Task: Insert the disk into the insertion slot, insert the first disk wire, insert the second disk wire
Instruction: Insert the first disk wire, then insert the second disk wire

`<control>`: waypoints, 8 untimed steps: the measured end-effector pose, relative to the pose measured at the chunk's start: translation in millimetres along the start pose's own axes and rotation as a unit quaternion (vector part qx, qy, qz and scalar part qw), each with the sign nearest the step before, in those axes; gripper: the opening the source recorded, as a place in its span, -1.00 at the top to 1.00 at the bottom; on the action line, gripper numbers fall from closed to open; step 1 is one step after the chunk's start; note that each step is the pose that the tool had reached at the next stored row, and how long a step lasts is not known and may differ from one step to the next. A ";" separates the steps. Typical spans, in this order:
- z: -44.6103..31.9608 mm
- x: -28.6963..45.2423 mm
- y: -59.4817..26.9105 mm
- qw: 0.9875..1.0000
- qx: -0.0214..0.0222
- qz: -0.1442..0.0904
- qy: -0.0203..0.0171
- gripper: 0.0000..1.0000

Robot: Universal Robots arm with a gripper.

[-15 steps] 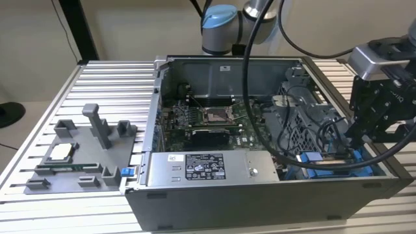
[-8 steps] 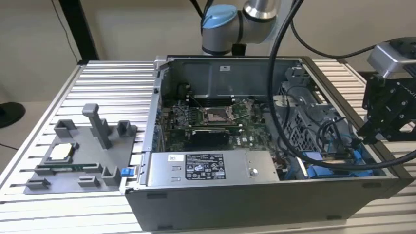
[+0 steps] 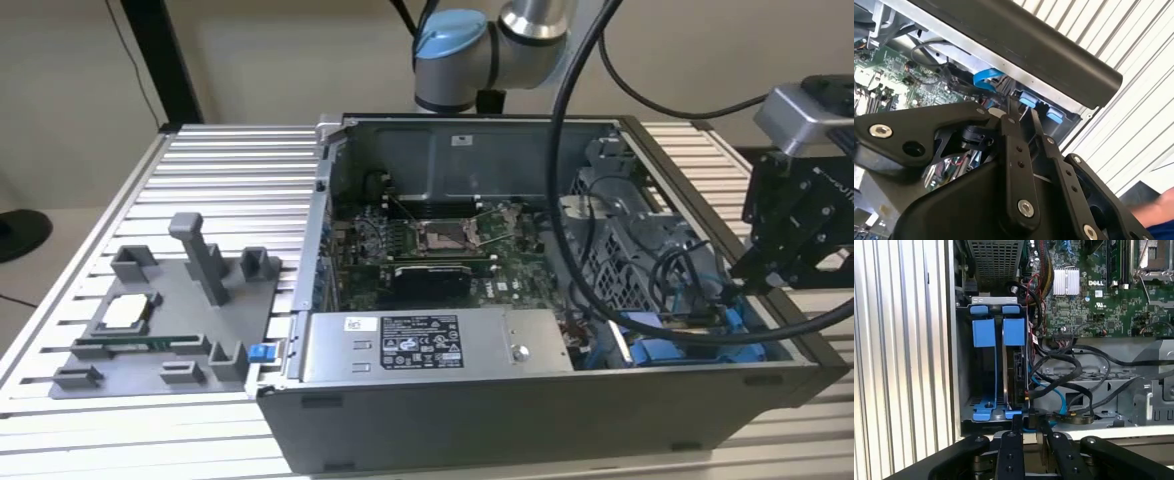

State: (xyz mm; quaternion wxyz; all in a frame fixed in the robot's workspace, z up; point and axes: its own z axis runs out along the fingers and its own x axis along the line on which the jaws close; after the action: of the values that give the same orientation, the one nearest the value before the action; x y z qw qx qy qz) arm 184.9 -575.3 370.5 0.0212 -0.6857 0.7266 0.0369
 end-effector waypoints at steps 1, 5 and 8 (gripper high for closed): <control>0.1 0.0 0.0 1.000 -0.001 0.002 -0.001 1.00; 0.1 0.0 0.1 1.000 -0.006 0.008 -0.004 1.00; 0.3 0.1 0.0 1.000 -0.007 0.013 -0.007 1.00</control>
State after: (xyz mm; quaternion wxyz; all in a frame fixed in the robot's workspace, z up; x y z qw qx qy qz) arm 184.9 -575.4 370.2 0.0211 -0.6760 0.7351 0.0465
